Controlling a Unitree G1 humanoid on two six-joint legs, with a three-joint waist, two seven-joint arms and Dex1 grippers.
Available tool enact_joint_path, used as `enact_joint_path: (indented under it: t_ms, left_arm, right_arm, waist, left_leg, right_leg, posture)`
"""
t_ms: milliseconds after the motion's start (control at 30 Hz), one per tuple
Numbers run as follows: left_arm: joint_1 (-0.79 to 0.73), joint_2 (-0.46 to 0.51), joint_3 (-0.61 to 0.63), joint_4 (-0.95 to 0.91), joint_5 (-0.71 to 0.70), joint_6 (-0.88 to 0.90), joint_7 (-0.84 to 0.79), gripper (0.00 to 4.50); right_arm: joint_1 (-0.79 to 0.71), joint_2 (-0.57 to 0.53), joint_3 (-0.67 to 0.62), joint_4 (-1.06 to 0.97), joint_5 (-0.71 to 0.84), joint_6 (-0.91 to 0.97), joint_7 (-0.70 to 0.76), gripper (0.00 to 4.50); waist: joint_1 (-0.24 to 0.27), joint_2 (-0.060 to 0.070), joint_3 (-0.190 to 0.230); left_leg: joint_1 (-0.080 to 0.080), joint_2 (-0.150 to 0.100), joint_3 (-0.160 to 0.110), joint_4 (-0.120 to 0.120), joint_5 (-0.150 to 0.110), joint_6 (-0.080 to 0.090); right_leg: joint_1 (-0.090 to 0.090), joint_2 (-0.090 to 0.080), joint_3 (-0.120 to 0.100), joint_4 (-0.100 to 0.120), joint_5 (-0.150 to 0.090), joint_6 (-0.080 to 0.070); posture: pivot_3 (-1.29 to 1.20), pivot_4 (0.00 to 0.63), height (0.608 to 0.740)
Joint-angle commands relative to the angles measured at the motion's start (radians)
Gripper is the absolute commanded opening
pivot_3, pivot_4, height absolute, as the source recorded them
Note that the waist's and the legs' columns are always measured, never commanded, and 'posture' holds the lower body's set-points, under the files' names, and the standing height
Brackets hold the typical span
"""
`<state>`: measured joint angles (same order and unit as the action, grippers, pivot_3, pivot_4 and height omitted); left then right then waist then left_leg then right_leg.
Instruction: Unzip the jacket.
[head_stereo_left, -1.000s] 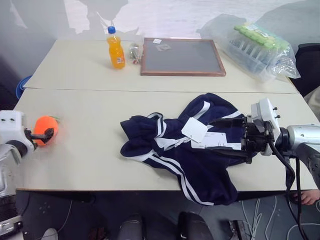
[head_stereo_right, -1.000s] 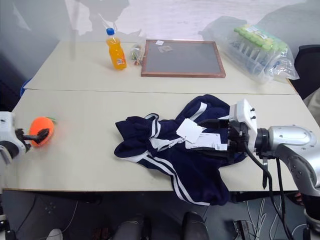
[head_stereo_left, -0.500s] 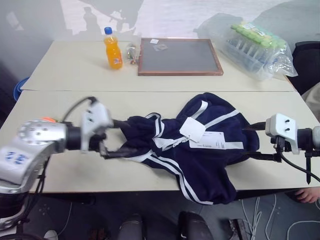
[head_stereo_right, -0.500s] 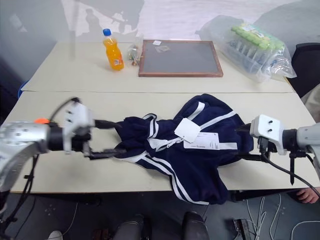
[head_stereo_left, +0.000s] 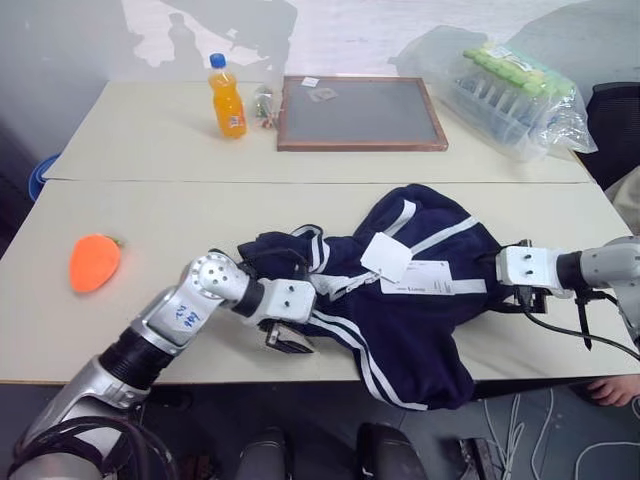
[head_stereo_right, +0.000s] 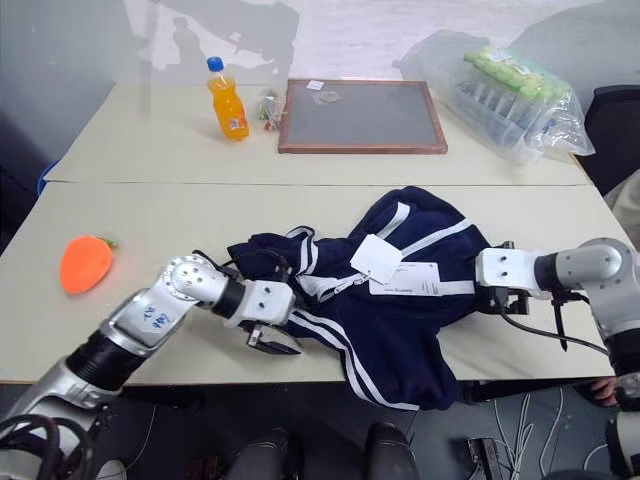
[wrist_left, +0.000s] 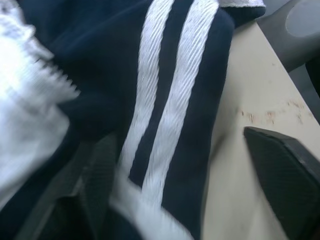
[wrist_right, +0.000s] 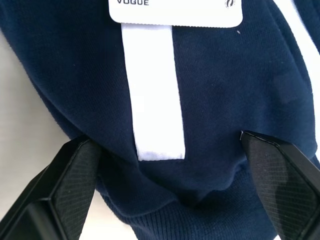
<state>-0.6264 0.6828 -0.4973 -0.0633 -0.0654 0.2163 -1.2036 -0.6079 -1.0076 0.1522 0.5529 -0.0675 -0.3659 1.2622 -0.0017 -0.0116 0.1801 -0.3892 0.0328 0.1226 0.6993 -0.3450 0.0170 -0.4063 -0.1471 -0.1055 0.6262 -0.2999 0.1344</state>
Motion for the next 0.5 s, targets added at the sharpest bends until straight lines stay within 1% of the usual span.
enact_joint_path:
  t_ms: [33, 100, 133, 167, 233, 333, 367, 400, 433, 500]
  left_arm:
    - [-0.017, -0.021, -0.005, 0.006, 0.023, -0.01, -0.019, 2.91]
    - [-0.017, -0.029, -0.001, 0.014, 0.033, -0.017, -0.024, 2.36]
    - [-0.015, -0.031, 0.003, 0.017, 0.031, -0.016, -0.031, 1.98]
    - [-0.013, -0.034, 0.007, 0.019, 0.027, -0.016, -0.037, 1.71]
    - [-0.009, -0.039, 0.017, 0.025, 0.024, -0.014, -0.043, 1.08]
    - [-0.004, -0.033, 0.025, 0.041, 0.035, -0.03, -0.051, 0.1]
    - [-0.002, -0.03, 0.028, 0.045, 0.038, -0.033, -0.052, 0.0]
    - [0.001, -0.025, 0.032, 0.048, 0.039, -0.037, -0.054, 0.0]
    - [0.003, -0.022, 0.035, 0.05, 0.04, -0.038, -0.056, 0.0]
    - [0.012, -0.002, 0.044, 0.055, 0.041, -0.043, -0.067, 0.0]
  right_arm:
    - [-0.016, 0.006, 0.015, 0.061, -0.046, -0.034, -0.023, 4.5]
    - [-0.025, 0.01, 0.017, 0.075, -0.047, -0.04, -0.018, 4.5]
    - [-0.03, 0.01, 0.02, 0.082, -0.045, -0.042, -0.007, 4.2]
    - [-0.033, 0.009, 0.022, 0.086, -0.044, -0.043, 0.0, 4.09]
    - [-0.036, 0.007, 0.025, 0.092, -0.036, -0.042, 0.019, 3.54]
    - [-0.027, 0.002, 0.025, 0.084, -0.013, -0.026, 0.054, 2.56]
    - [-0.02, -0.001, 0.025, 0.076, -0.006, -0.019, 0.067, 2.21]
    - [-0.011, -0.006, 0.026, 0.067, -0.001, -0.012, 0.082, 1.92]
    - [-0.003, -0.009, 0.026, 0.061, 0.002, -0.009, 0.093, 1.5]
    - [0.019, -0.016, 0.024, 0.04, 0.017, 0.011, 0.122, 0.9]
  waist:
    - [0.0, 0.0, 0.0]
    - [0.0, 0.0, 0.0]
    - [0.0, 0.0, 0.0]
    - [0.0, 0.0, 0.0]
    - [0.0, 0.0, 0.0]
    - [0.0, 0.0, 0.0]
    - [0.0, 0.0, 0.0]
    - [0.0, 0.0, 0.0]
    - [0.0, 0.0, 0.0]
    - [0.0, 0.0, 0.0]
  left_leg:
    - [0.0, 0.0, 0.0, 0.0, 0.0, 0.0]
    - [0.001, 0.0, -0.001, 0.0, 0.0, 0.0]
    - [0.002, 0.0, -0.001, 0.001, 0.0, 0.0]
    - [0.003, 0.0, -0.002, 0.001, 0.0, 0.0]
    - [0.003, 0.0, -0.002, 0.001, 0.0, 0.0]
    - [0.003, 0.0, -0.003, 0.001, 0.0, 0.0]
    - [0.003, 0.0, -0.003, 0.001, 0.0, 0.0]
    - [0.003, 0.0, -0.003, 0.001, 0.0, 0.0]
    - [0.003, 0.0, -0.004, 0.001, 0.0, 0.0]
    - [0.004, 0.0, -0.004, 0.001, 0.0, 0.0]
  right_leg:
    - [0.0, 0.0, 0.0, 0.0, 0.0, 0.0]
    - [0.002, 0.0, 0.0, 0.0, 0.0, 0.0]
    - [0.004, 0.0, -0.001, 0.0, 0.0, 0.0]
    - [0.005, 0.0, -0.001, 0.0, 0.0, 0.0]
    - [0.005, 0.0, -0.001, 0.0, 0.0, 0.0]
    - [0.006, 0.0, -0.002, 0.0, 0.0, 0.0]
    - [0.006, 0.0, -0.002, 0.0, 0.0, 0.0]
    - [0.006, -0.001, -0.002, 0.0, 0.0, 0.0]
    - [0.007, 0.0, -0.002, 0.0, 0.0, 0.0]
    - [0.007, 0.0, -0.003, 0.0, 0.0, 0.0]
  posture:
    - [0.0, 0.15, 0.74]
    - [0.0, 0.15, 0.74]
    - [0.0, 0.15, 0.74]
    - [0.0, 0.15, 0.74]
    - [0.0, 0.15, 0.74]
    - [0.0, 0.15, 0.74]
    - [0.0, 0.15, 0.74]
    - [0.0, 0.15, 0.74]
    - [0.0, 0.15, 0.74]
    - [0.0, 0.15, 0.74]
